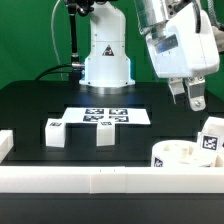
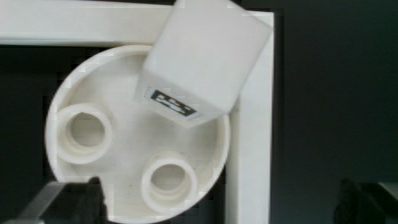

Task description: Assemble stool

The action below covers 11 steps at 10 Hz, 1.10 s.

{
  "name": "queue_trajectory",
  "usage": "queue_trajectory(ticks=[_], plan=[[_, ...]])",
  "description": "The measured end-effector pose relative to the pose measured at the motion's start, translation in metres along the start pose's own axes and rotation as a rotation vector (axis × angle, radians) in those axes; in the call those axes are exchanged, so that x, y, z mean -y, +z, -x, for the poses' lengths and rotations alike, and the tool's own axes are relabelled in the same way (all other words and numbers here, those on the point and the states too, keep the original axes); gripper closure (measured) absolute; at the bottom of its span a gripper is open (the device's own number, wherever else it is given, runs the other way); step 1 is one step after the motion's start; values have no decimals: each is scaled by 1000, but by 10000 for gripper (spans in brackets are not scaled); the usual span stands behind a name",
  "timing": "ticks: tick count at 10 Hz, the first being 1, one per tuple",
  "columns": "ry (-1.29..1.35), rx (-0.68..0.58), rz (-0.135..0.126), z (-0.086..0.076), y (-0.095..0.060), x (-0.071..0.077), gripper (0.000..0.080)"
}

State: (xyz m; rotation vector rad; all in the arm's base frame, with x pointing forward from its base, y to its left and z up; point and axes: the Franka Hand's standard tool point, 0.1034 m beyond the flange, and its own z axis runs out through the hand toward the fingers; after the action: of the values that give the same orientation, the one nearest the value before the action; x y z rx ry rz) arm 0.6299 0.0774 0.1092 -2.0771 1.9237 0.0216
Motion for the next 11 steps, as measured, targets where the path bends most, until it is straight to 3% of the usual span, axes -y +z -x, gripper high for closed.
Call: queue_trajectory(ticks=[4,7,9,11], plan=[[-239,-17,8,-26,-10,-9,150],[-342,-21,18,-25,-8,-10,150],[-642,-56,97,-20,-2,-18,150],[-868,-60,120,-20,-1,-19,150]])
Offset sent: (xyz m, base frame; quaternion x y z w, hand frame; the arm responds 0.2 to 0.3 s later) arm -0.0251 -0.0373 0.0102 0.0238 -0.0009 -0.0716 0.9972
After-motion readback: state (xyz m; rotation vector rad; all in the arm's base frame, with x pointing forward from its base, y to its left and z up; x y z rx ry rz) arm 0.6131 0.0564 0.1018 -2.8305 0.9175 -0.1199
